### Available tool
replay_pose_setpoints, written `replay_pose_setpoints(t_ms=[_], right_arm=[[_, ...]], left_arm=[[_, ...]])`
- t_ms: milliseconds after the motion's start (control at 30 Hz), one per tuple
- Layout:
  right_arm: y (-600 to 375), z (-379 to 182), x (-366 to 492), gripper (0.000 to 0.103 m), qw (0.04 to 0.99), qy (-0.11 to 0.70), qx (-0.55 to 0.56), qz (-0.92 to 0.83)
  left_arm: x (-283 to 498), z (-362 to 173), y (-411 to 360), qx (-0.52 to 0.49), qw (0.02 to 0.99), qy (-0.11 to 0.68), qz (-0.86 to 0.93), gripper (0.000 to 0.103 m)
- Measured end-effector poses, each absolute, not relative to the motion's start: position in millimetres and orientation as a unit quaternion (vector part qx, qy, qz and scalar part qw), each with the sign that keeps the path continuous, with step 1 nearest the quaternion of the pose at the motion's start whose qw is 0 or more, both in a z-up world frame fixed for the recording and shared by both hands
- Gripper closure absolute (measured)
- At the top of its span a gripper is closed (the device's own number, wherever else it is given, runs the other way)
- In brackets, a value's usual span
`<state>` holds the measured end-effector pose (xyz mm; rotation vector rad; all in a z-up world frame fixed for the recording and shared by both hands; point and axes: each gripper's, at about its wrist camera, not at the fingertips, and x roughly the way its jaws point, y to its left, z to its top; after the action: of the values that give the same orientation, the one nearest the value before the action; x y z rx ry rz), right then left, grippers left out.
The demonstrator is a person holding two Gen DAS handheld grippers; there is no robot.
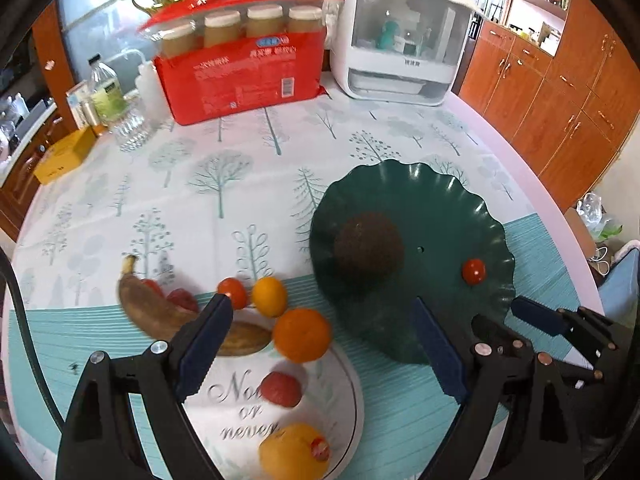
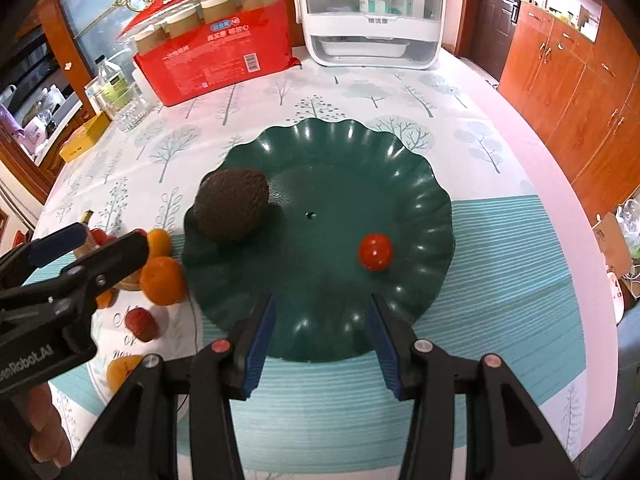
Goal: Organize fruits
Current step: 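Withdraw both open grippers from the plate back toward the placemat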
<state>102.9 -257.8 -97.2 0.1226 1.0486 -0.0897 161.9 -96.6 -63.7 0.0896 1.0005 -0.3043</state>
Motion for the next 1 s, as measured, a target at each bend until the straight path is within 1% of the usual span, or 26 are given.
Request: replay_pose_setpoints(t_ms=[400,733,833,1000], right_arm=[[-244.4,-57.0,82.5,0.056,0.880,0.471,0.055,-0.018],[-220.7,-23.0,72.5,0.055,0.893,0.448,0.051,0.013],[-208.3,-19.5,71.4,0.054,0.893,0.447,0.048,0.030],[-186.5,-24.8,71.4,0.047,0.886,0.457,0.046,0.066]], left_arm=[[124.1,-15.5,-63.3,0.046,0.886,0.448,-0.114,0.013],[112.1,26.4,-29.8,0.039,0.898,0.428,-0.094,0.013],[109.7,29.4,-14.3,0.033,0.899,0.429,-0.083,0.013],[104.1,24.0,7.7,0.039,0.900,0.430,-0.052,0.013]])
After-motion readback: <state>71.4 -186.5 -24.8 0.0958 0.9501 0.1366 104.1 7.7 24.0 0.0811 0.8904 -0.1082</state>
